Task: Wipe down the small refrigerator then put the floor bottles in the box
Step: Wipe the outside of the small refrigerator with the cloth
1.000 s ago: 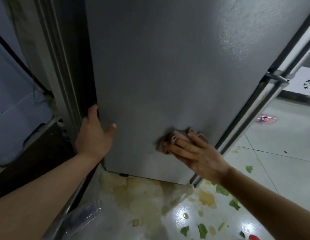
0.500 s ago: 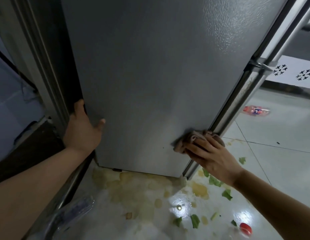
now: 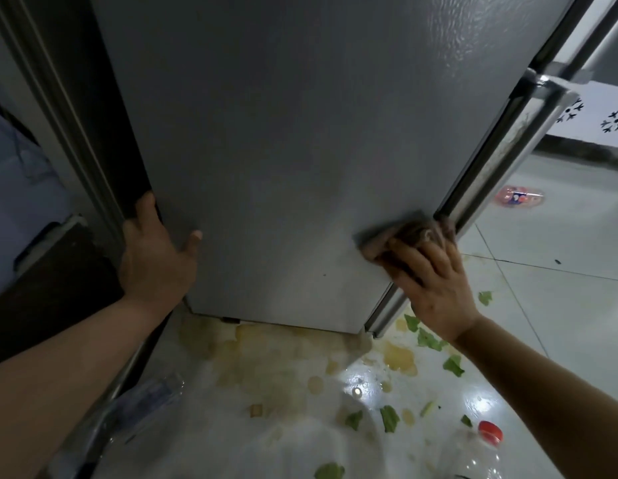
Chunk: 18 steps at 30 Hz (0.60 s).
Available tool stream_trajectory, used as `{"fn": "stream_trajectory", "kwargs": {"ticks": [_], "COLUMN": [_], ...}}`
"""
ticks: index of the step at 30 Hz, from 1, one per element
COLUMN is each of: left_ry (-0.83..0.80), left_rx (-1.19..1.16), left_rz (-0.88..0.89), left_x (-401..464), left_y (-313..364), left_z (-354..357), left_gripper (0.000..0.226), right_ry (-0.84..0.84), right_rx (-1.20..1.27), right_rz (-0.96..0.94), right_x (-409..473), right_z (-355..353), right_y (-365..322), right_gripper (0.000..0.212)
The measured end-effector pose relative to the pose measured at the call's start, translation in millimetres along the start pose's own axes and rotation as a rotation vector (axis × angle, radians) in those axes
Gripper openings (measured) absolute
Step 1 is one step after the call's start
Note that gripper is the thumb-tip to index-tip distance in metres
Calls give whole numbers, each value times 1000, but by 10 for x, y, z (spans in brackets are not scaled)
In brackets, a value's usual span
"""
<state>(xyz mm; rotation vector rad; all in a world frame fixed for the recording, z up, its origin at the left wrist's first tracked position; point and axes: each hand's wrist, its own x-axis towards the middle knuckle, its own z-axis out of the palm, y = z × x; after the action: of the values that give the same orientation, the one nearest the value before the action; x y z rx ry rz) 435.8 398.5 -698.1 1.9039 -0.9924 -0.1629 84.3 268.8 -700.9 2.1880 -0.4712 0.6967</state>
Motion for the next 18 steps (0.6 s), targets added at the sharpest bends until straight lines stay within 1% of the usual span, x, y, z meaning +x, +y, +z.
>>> {"fn": "stream_trajectory", "kwargs": {"ticks": [3, 5, 6, 7, 8, 10, 12, 14, 15, 16, 18], "left_ry": [-21, -56, -72, -84, -91, -95, -97, -94, -87, -77, -67], "left_rx": [31, 54, 54, 50, 45, 36, 9, -14, -12, -4, 6], "left_rz": [-5, -16, -23, -29, -31, -20, -22, -26, -25, -19, -3], "left_x": [-20, -22, -23, -31, -39, -47, -56, -68, -71, -72, -67], "left_y": [-59, -100, -122, -142, -163, -205, -242, -268, -280, -293, -313], "left_z": [-1, 4, 9, 12, 16, 39, 72, 94, 100, 106, 118], "left_gripper": [70, 72, 73, 73, 74, 74, 75, 78, 79, 80, 81], "right_ry": [-236, -329, -344, -329, -290, -163, -38, 12, -7, -49, -186], "right_rx": [-46, -74, -77, -59, -18, 78, 105, 108, 106, 90, 37], "right_rz": [-174, -222, -238, -249, -235, -81, 117, 213, 209, 163, -43], "right_x": [-290, -322, -311, -270, -196, 0, 178, 233, 206, 161, 32], "right_z": [51, 24, 1, -31, -69, -121, -127, -64, -7, 55, 175], "right_y": [-242, -320, -310, -268, -203, -69, -66, -232, -333, -425, -577], "right_gripper": [43, 46, 51, 52, 48, 43, 45, 48, 50, 52, 53]}}
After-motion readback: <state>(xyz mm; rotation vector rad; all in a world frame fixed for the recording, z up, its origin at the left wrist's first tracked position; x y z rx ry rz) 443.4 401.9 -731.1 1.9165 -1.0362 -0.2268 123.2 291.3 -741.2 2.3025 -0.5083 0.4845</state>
